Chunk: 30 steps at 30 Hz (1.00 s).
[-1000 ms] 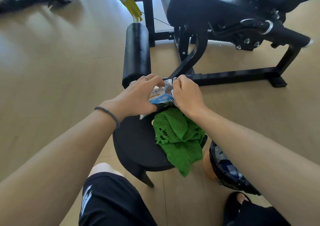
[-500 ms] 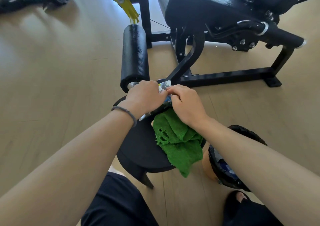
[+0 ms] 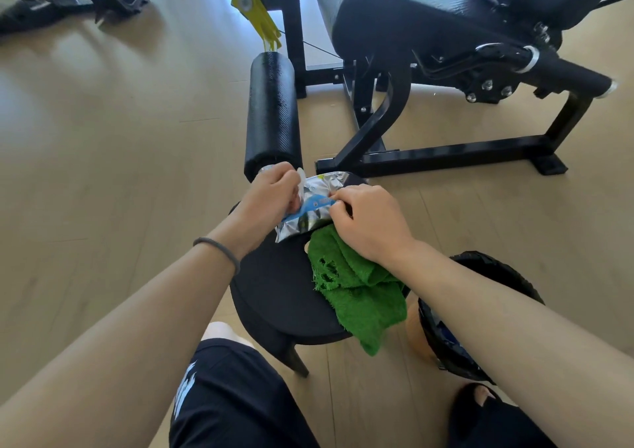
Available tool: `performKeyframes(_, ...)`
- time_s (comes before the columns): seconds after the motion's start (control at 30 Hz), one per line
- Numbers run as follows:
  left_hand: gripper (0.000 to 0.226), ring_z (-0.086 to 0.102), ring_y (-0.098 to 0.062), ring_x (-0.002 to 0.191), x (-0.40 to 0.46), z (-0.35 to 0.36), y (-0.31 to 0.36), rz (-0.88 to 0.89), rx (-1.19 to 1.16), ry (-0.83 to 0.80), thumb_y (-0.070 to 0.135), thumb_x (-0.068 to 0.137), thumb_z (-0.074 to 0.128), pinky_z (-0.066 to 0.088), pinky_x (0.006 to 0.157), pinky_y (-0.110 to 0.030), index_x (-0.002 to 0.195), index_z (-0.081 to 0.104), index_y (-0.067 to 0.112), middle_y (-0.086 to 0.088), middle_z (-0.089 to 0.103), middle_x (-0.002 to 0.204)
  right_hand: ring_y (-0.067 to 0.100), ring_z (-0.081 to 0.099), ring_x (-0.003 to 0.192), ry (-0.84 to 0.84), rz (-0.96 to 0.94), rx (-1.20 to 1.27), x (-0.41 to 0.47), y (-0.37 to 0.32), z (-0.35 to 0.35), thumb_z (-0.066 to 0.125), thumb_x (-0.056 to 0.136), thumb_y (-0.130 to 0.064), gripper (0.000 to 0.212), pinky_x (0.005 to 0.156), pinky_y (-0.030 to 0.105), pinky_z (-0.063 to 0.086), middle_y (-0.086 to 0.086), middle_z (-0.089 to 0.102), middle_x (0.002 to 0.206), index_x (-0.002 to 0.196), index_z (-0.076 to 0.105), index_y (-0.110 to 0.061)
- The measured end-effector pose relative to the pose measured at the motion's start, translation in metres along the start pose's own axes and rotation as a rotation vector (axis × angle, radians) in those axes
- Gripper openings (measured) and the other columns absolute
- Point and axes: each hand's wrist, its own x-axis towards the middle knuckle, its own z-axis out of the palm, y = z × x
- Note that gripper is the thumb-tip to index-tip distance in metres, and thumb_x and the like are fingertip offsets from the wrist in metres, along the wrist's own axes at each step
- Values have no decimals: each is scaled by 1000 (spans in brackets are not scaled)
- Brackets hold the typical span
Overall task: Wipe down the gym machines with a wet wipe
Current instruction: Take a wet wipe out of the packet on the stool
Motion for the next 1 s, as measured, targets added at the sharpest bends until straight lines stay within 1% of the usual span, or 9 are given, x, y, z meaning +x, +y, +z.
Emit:
performKeyframes(0.07, 34, 43, -18, 54, -1, -3, -4, -36, -125, 43, 1, 95, 39, 42, 56, -27, 64, 36, 16, -3, 39, 58, 19, 58, 71, 12, -18, -15, 1, 0, -1, 40, 93, -31, 37, 68, 34, 43, 0, 66, 73, 75, 67, -12)
performKeyframes(0.13, 35, 46, -18, 53, -2, -4, -5, -65, -195, 58, 2, 95, 39, 43, 63, -32, 63, 38, 15, -1, 44, 54, 19, 56, 69, 35, -60, -38, 3, 0, -2, 45, 95, -29, 31, 69, 36, 45, -1, 64, 72, 76, 65, -14)
performKeyframes(0.27, 31, 45, -16, 53, -4, -3, -1, -57, -152, 16, 3, 95, 39, 38, 57, -29, 66, 41, 14, 2, 46, 49, 17, 59, 107, 51, -218, -97, 4, -3, -4, 46, 92, -29, 36, 98, 33, 42, -2, 66, 119, 120, 68, -19)
performKeyframes(0.37, 32, 43, -14, 53, -4, -3, 0, -37, -141, -14, 2, 95, 38, 36, 51, -24, 67, 38, 16, -2, 41, 56, 19, 54, 124, -40, -335, -138, 5, -5, -5, 46, 91, -27, 40, 108, 37, 39, 0, 64, 132, 120, 71, -15)
performKeyframes(0.47, 32, 37, -14, 53, -2, -6, -2, -19, -205, 3, 1, 93, 38, 32, 54, -28, 65, 35, 16, -4, 35, 60, 18, 58, 118, -60, -349, -178, 6, -4, -4, 45, 90, -27, 39, 104, 37, 42, -1, 69, 122, 111, 75, -13)
performKeyframes(0.6, 36, 40, -12, 51, -4, -9, -7, -75, -289, 105, 0, 93, 40, 35, 59, -31, 61, 36, 17, 6, 40, 50, 18, 60, 106, -42, -327, -193, 8, -3, -6, 45, 92, -29, 36, 97, 37, 44, -2, 68, 111, 102, 74, -13)
performKeyframes(0.77, 26, 49, -13, 56, -2, -12, -2, -90, -215, 18, 7, 94, 41, 42, 63, -30, 68, 43, 9, -3, 48, 57, 21, 56, 99, 7, -421, -214, 16, -17, -10, 48, 88, -28, 33, 92, 38, 43, 1, 64, 106, 94, 74, -9)
performKeyframes(0.87, 7, 40, -18, 60, -4, -12, 6, -56, -147, -5, 15, 81, 45, 35, 62, -34, 75, 46, 10, -11, 37, 69, 17, 51, 87, -72, -433, -233, 23, -24, -16, 41, 86, -33, 40, 84, 34, 41, -4, 64, 89, 85, 74, -12)
performKeyframes(1.0, 12, 40, -24, 65, -4, -13, 6, -98, -124, 21, 19, 78, 46, 35, 67, -38, 81, 53, 10, -8, 40, 65, 11, 43, 83, -194, -375, -294, 30, -23, -22, 30, 84, -41, 50, 84, 31, 40, -9, 65, 82, 80, 74, -17)
